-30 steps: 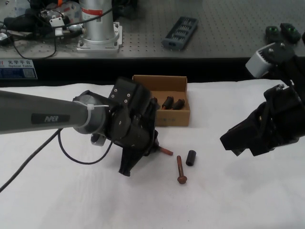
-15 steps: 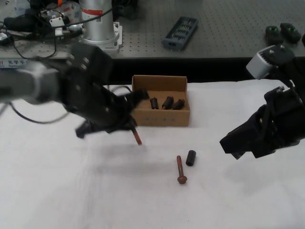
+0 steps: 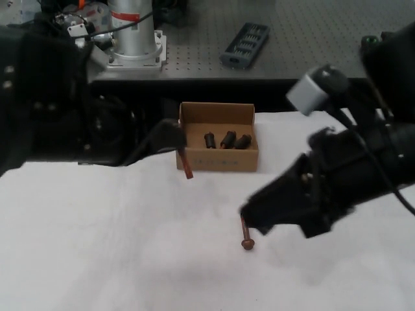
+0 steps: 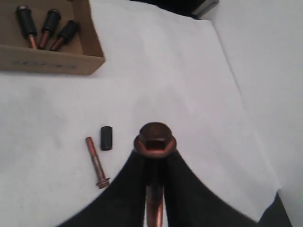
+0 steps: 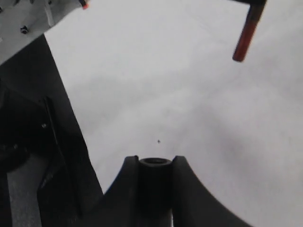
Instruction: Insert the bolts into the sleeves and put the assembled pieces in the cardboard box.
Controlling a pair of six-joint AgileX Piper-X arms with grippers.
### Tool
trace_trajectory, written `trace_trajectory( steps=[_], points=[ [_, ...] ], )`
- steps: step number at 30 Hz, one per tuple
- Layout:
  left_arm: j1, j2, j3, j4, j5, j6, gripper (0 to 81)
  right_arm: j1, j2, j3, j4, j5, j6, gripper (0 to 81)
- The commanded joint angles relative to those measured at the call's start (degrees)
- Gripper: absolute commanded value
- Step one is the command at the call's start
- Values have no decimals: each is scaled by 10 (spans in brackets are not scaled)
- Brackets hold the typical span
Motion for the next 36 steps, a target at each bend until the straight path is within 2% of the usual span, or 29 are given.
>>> trace_trajectory(
  steps=[1, 10, 19, 36],
  points=[
    [7, -51, 19, -38, 33, 11, 6, 18, 11, -6, -69, -10, 50, 28],
    [17, -123, 20, -41, 47, 27, 6, 26, 37, -6, -168, -12, 110, 28],
    [17, -167, 20, -41, 50, 19, 6, 26, 55, -6, -234, -15, 117, 28],
    [17, -168, 20, -41, 50, -7, 6, 26, 55, -6, -310, 2, 117, 28]
  ],
)
